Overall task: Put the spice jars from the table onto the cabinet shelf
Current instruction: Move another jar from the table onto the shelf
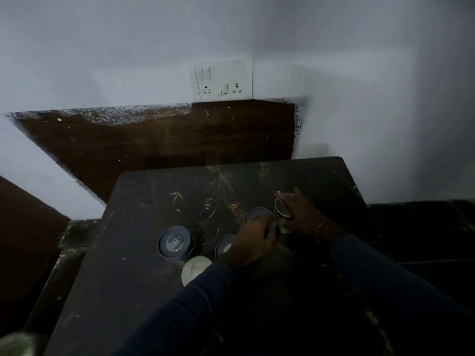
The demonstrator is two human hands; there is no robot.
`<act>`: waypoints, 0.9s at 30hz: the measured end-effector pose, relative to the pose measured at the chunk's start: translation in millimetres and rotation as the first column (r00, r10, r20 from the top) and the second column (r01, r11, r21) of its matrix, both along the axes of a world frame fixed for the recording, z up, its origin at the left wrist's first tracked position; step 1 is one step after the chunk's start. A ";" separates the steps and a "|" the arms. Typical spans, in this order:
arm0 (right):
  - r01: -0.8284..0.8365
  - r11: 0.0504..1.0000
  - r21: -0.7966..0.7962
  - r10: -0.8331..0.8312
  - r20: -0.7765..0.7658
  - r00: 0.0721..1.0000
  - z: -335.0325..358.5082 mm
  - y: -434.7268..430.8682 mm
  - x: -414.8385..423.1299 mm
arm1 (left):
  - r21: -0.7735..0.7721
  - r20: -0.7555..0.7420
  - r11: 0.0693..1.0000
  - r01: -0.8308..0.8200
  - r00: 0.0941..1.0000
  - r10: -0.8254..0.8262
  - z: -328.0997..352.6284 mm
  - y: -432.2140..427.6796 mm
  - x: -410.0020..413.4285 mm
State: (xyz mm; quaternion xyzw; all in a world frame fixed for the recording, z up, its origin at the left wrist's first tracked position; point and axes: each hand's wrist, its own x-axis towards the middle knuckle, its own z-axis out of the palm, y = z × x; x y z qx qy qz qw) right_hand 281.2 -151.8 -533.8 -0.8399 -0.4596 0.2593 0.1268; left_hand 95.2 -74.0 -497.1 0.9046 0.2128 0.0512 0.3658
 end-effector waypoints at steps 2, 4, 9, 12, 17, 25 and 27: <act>0.020 0.996 0.090 -0.019 -0.007 1.000 -1.8 6.0 -1.0 | -0.028 -0.044 1.000 0.005 0.999 -0.006 -1.7 0.8 -5.0; 0.034 0.991 0.126 -0.025 -0.069 0.997 3.2 9.2 -1.8 | -0.035 -0.035 0.999 -0.035 0.999 0.034 -2.9 2.7 -7.5; -0.011 0.999 0.046 0.014 -0.069 0.997 37.4 -4.8 2.2 | -0.202 0.014 0.969 -0.143 0.989 0.149 3.0 4.1 -7.8; -0.013 0.989 0.149 0.004 0.061 0.998 76.4 -21.1 -1.4 | -0.438 0.080 0.872 -0.219 0.957 0.280 7.5 0.4 -7.6; 0.278 0.815 0.509 0.131 -0.628 0.767 145.7 -34.2 -32.5 | -0.980 -0.122 0.112 -0.164 0.942 0.314 22.4 11.7 -6.9; 0.635 0.653 0.414 0.121 -0.884 0.451 115.6 9.7 -85.4 | -0.995 0.033 -0.065 0.073 0.879 0.475 35.5 37.5 -42.0; 0.742 0.577 0.342 -0.005 -0.906 0.422 102.5 26.0 -103.7 | -0.995 0.059 0.101 0.011 0.868 0.493 34.2 40.1 -45.1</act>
